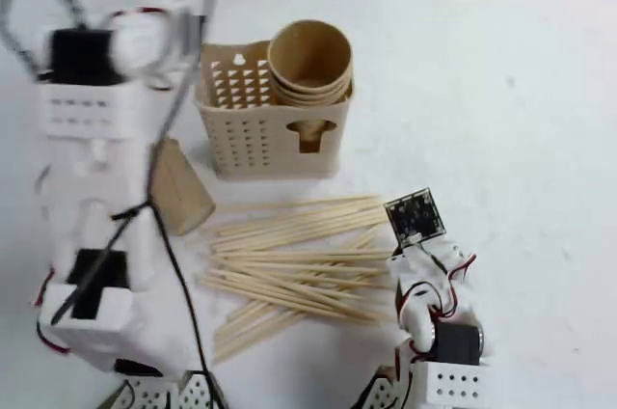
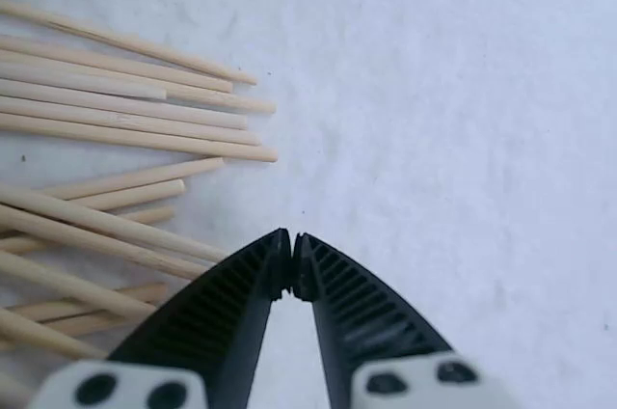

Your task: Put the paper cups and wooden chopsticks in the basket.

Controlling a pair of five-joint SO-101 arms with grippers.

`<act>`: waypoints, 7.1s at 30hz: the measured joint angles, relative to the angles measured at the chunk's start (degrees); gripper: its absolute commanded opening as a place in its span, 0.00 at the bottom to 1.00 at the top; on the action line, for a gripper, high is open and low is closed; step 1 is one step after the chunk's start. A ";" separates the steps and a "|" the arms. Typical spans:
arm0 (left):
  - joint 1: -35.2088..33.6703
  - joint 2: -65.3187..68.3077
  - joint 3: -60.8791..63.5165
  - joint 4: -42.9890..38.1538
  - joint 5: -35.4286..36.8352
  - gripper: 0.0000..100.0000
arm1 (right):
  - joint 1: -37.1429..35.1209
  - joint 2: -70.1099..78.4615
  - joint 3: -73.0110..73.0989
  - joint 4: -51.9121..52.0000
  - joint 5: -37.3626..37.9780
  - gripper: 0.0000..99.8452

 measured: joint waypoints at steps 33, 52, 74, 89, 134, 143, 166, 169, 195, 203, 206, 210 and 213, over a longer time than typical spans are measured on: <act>-21.54 32.18 5.36 10.81 -11.96 0.26 | 0.00 0.00 0.00 0.00 0.00 0.02; -24.97 31.91 24.88 10.64 -16.62 0.26 | 0.00 0.00 0.00 0.00 0.00 0.02; -3.08 -8.79 42.11 10.90 -14.86 0.22 | 0.00 0.00 0.00 0.00 0.00 0.02; 1.49 -18.64 50.90 10.20 -16.00 0.22 | 0.00 0.00 0.00 0.00 0.00 0.02; -3.25 -19.16 35.34 11.25 -18.64 0.02 | 0.00 0.00 0.00 0.00 0.00 0.02; -2.90 -22.68 14.51 11.34 -15.03 0.02 | 0.00 0.00 0.00 0.00 0.00 0.02; 21.71 -9.41 6.86 -5.01 0.53 0.02 | -1.41 0.00 0.00 0.00 0.00 0.02; 21.54 -6.15 6.86 -5.01 0.62 0.02 | -1.41 0.00 0.00 0.00 0.00 0.02; 14.86 0.53 13.80 -11.43 0.62 0.16 | -1.41 0.00 0.00 0.00 0.00 0.02; 14.33 0.35 28.13 -21.36 0.70 0.16 | -1.41 0.00 0.00 0.00 0.00 0.02; 14.33 -0.62 31.30 -24.53 0.79 0.16 | -1.41 0.00 0.00 0.00 0.00 0.02; 14.33 -0.62 32.97 -26.64 0.79 0.16 | -1.41 0.00 0.00 0.00 0.00 0.02; 14.42 -0.62 33.05 -26.64 0.79 0.16 | -1.41 0.00 0.00 0.00 0.00 0.02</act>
